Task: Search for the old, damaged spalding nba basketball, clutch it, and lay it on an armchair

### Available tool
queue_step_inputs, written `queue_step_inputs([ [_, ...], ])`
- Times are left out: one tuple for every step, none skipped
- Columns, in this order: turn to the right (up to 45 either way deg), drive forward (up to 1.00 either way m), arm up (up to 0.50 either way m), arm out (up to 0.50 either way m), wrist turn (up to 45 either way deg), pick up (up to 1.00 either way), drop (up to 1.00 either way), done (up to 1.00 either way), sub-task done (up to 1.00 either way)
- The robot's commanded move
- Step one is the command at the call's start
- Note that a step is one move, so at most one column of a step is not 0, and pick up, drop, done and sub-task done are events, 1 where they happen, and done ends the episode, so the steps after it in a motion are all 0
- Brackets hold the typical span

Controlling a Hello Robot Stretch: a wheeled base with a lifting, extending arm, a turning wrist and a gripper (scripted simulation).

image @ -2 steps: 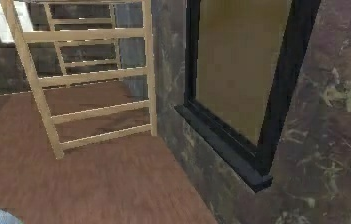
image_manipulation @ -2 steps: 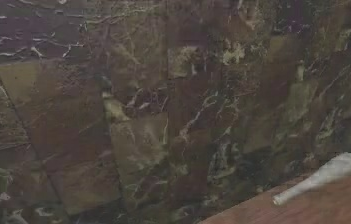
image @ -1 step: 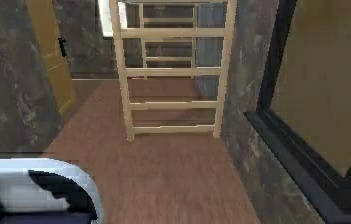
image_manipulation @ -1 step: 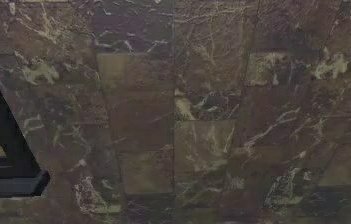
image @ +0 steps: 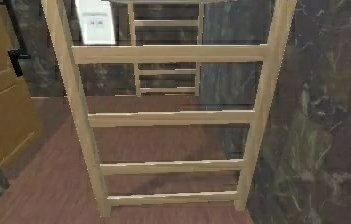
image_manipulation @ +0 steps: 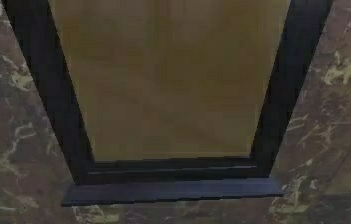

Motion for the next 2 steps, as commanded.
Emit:
queue_step_inputs([
  [-24.0,0.0,0.0,0.0,0.0,0.0,0.0,0.0,0.0],
  [0.0,0.05,0.0,0.0,0.0,0.0,0.0,0.0,0.0],
])
